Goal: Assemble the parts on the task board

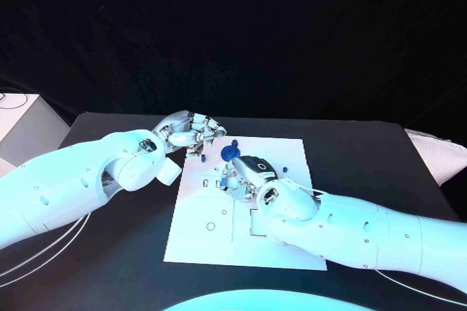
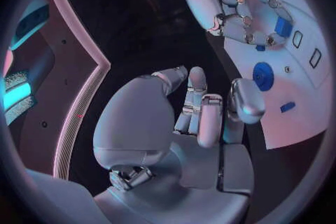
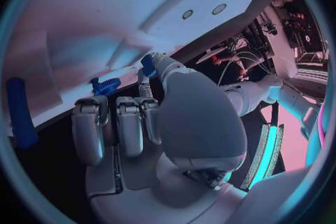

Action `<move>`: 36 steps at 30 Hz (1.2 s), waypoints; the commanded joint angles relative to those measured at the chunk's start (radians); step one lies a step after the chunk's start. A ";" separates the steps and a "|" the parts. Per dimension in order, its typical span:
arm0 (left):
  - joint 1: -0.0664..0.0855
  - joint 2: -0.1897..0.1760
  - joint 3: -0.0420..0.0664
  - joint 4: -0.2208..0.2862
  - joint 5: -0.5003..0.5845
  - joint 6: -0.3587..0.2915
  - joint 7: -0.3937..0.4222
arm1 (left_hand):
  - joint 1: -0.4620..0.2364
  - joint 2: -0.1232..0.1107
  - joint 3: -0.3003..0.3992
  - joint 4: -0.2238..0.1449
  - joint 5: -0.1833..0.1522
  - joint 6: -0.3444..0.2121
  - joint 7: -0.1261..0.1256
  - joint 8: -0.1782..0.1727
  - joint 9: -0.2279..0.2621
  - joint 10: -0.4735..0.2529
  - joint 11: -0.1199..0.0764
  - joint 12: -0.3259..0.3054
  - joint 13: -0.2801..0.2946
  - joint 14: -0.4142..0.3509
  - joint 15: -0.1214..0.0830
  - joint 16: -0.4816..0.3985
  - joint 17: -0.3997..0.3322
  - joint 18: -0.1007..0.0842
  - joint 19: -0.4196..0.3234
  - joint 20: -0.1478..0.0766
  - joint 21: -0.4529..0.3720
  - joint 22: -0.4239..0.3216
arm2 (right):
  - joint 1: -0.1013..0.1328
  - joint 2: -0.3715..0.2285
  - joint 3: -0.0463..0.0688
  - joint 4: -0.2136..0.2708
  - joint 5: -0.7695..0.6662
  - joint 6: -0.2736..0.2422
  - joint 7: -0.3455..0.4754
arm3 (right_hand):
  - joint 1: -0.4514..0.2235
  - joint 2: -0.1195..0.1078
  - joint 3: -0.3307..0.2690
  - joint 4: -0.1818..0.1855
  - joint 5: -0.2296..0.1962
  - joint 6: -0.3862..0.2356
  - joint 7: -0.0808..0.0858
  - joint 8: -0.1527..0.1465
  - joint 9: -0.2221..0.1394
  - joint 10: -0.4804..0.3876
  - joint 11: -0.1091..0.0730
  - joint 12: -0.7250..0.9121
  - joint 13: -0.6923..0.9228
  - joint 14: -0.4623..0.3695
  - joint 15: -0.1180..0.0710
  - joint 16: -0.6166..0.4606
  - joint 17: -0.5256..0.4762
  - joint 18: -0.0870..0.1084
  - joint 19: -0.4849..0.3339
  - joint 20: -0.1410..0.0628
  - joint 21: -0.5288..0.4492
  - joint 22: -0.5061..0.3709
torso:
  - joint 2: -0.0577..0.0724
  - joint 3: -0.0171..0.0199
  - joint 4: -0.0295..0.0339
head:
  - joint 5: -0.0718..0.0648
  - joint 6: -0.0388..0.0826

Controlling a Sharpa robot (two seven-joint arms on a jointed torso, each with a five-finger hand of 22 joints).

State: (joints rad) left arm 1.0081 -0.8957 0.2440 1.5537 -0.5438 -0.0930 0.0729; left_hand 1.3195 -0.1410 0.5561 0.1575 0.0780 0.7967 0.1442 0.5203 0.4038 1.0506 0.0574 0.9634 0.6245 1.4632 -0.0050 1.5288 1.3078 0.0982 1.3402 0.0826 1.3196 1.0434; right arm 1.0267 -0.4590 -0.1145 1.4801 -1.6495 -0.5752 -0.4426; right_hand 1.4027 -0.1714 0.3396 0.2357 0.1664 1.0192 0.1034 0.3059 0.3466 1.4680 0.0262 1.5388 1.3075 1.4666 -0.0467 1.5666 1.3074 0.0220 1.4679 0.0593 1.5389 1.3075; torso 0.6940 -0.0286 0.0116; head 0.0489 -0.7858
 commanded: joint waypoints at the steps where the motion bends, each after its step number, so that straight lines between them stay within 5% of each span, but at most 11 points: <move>1: 0.000 0.002 0.001 0.003 -0.015 0.023 -0.002 | -0.007 -0.003 0.001 0.007 -0.001 -0.008 0.002 0.000 -0.002 -0.005 0.002 -0.006 -0.001 0.077 -0.007 0.003 0.181 0.005 0.006 -0.003 0.003 0.001 | -0.002 0.003 0.000 -0.003 -0.024 0.001 -0.005 | -0.007 -0.005 0.005 -0.002 0.005 0.005 -0.002 0.005 0.001 0.068 -0.002 -0.004 0.229 0.102 0.001 0.000 0.255 -0.011 0.086 -0.002 -0.006 0.226 | 0.000 0.0005 0.0008 | 0.001 -0.001; 36: 0.000 0.003 0.001 0.001 -0.025 0.054 -0.018 | -0.007 -0.003 0.001 0.008 -0.001 -0.009 0.003 0.000 -0.002 -0.004 0.002 -0.008 -0.003 0.078 -0.007 0.004 0.183 0.004 0.010 -0.002 0.005 0.004 | -0.007 0.012 -0.004 -0.031 -0.051 0.017 -0.012 | -0.044 -0.045 -0.004 0.005 -0.007 -0.030 0.014 0.002 -0.007 0.042 0.011 -0.031 0.206 0.101 0.011 -0.002 0.251 -0.009 0.083 0.006 -0.014 0.219 | 0.000 0.0015 -0.0010 | 0.005 -0.011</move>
State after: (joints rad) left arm 1.0080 -0.8950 0.2440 1.5532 -0.5640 -0.0640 0.0563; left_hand 1.3196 -0.1409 0.5589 0.1602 0.0780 0.7931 0.1478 0.5203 0.4030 1.0507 0.0574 0.9584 0.6225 1.4632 -0.0050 1.5288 1.3076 0.0982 1.3437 0.0790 1.3196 1.0463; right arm 1.0212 -0.4472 -0.1181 1.4503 -1.6871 -0.5734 -0.4508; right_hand 1.3610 -0.2130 0.3384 0.2369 0.1638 0.9957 0.1187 0.3132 0.3412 1.4643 0.0299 1.5112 1.3080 1.4652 -0.0403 1.5666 1.3073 0.0221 1.4678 0.0594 1.5314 1.3080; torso 0.6951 -0.0271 0.0103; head 0.0538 -0.7959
